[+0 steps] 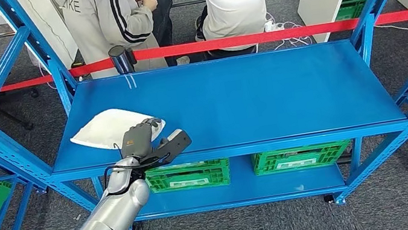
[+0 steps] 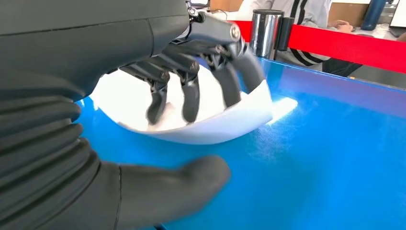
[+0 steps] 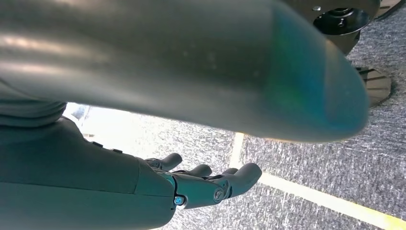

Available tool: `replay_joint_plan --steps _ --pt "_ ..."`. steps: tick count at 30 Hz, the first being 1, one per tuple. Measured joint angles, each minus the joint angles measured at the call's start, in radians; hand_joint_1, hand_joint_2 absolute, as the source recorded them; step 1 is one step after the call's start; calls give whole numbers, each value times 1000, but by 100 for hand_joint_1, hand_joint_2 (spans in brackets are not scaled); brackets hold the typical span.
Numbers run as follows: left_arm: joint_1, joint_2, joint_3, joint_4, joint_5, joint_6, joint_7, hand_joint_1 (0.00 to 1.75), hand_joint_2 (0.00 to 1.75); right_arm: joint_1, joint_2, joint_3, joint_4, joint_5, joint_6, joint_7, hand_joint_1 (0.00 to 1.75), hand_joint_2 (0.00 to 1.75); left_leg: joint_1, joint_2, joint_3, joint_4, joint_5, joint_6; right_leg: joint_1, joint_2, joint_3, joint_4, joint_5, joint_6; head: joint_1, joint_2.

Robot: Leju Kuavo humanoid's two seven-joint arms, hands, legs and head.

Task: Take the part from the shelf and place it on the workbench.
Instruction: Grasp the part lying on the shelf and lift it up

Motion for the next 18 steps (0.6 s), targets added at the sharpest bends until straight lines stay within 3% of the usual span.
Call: replay_joint_plan --steps 13,17,18 --pt "3 1 0 0 1 -6 -6 0 0 0 0 0 0 2 5 -8 0 0 0 0 0 0 0 0 0 0 0 0 0 0 0 0" --pt "3 3 0 0 5 -6 -10 0 175 0 0 0 0 3 6 -9 0 0 0 0 0 0 0 0 0 0 0 0 0 0 0 0" --pt "3 3 0 0 6 -6 -10 0 175 0 0 0 0 3 6 -10 0 0 0 0 0 0 0 0 0 0 0 0 0 0 0 0"
